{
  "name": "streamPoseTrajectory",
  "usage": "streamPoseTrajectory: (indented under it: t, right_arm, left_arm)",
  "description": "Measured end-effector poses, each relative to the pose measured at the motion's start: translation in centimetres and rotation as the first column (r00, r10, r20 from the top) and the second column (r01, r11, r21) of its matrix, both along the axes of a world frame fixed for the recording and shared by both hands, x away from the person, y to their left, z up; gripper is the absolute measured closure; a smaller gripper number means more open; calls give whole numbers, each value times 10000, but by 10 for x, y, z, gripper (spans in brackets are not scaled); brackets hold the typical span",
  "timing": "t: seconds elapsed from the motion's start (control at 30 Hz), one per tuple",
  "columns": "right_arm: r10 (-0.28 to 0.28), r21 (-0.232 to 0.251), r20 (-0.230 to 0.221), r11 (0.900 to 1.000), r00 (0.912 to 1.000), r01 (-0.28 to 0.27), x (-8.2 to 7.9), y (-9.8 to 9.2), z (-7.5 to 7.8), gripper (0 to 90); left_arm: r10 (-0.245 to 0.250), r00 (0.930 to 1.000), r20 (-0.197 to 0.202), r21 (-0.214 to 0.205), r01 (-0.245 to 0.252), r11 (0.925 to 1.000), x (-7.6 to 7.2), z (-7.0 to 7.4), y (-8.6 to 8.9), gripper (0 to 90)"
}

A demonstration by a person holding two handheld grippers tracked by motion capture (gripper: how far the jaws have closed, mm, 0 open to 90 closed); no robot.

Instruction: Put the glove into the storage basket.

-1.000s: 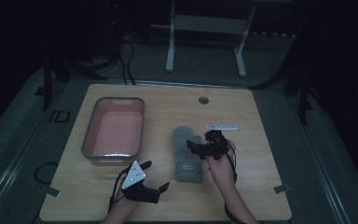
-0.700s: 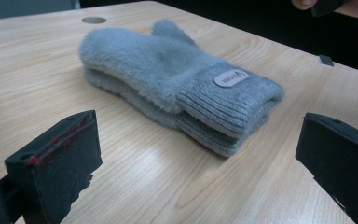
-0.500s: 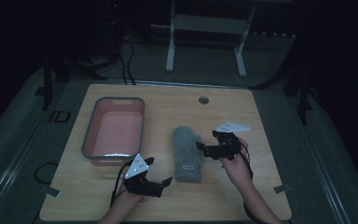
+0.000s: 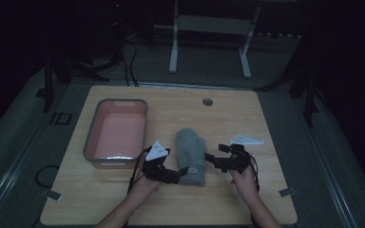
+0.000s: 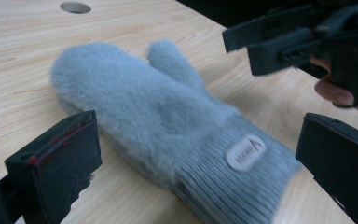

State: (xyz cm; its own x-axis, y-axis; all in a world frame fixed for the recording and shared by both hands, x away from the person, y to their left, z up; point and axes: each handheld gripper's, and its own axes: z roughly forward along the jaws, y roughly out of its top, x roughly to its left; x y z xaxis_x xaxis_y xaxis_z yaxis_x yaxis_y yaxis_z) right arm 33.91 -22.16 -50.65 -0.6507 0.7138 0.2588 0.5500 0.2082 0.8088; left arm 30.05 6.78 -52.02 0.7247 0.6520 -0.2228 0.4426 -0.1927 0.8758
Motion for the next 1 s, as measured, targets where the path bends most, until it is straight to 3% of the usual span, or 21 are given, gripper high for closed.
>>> streamPoseTrajectory:
  t: [0.1,0.23,0.27,0.33,0.43,0.5,0.53,0.6,0.7,0.83,1.0]
  right_arm:
    - [221,272,-499,9994,9985,-208,7,4,-5,173]
    - [746,-377,-410,9964,9964,-761,10,19,-11,109]
    - [708,-757,-341,9944,9969,-732,10,24,-15,128]
    - [833,-948,-253,9918,9962,-853,10,28,-21,152]
    - [549,-791,-540,9951,9970,-590,13,28,-28,246]
    - [472,-843,-872,9949,9951,-545,17,26,-31,328]
    - [484,-682,-1157,9961,9921,-565,18,25,-34,332]
    - [379,-963,-1396,9940,9895,-516,20,25,-37,333]
    - [350,-1005,-1612,9936,9863,-517,21,26,-42,307]
    - [409,-832,-2193,9947,9748,-605,26,27,-46,268]
    - [710,-933,-1942,9915,9784,-905,26,27,-48,296]
  left_arm:
    - [164,9997,-171,228,-161,9996,13,1,-1,3]
    - [396,9979,-516,594,-365,9976,25,-2,-3,3]
    - [433,9971,-626,668,-392,9970,27,-3,-3,3]
    - [551,9947,-867,782,-483,9958,32,-7,-4,3]
    - [626,9912,-1168,656,-552,9963,37,-13,-4,134]
    - [483,9867,-1552,580,-397,9975,41,-18,-5,147]
    - [468,9822,-1819,544,-375,9978,43,-21,-6,153]
    - [527,9764,-2096,667,-395,9970,46,-26,-6,153]
    - [538,9634,-2626,582,-398,9975,51,-32,-7,159]
    - [366,9621,-2701,745,-170,9971,55,-37,-9,190]
    - [169,9532,-3020,838,89,9964,62,-43,-13,207]
